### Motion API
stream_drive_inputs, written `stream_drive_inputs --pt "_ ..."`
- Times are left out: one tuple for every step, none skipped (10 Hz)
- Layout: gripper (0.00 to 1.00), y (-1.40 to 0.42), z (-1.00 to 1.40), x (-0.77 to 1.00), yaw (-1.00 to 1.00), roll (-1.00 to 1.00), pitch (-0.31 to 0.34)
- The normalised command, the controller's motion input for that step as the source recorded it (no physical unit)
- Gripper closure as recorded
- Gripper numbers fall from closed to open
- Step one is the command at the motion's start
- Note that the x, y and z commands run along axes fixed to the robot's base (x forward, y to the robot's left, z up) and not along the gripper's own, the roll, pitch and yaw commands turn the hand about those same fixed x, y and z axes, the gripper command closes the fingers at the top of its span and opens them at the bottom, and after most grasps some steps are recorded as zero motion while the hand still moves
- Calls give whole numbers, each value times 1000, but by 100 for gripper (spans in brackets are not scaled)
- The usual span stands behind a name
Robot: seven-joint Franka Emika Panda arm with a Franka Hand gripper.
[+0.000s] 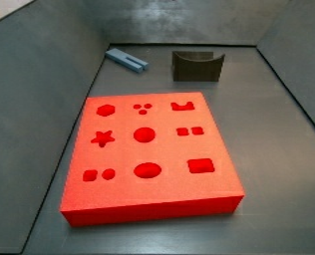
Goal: Pick up the double-square object. Move up. Rotate the double-square object. Place the double-square object on the fixture. Regrasp the double-square object. Move to above the board. Insert the double-square object.
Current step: Pick up the double-square object.
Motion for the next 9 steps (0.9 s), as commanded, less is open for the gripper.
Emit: stream_drive_inputs --pt "0 26 -126 31 0 51 44" --pt "0 0 -543 -169 229 76 -73" --pt "0 0 -866 -380 791 143 -117" --pt "0 -6 -854 -334 826 126 -137" --pt "0 0 -791 -311 817 183 -124" --pt "0 57 -669 -217 669 244 -150" --pt "0 91 -666 -129 449 260 -140" --pt "0 34 -740 0 306 197 -124" --pt "0 23 -840 0 143 30 -97"
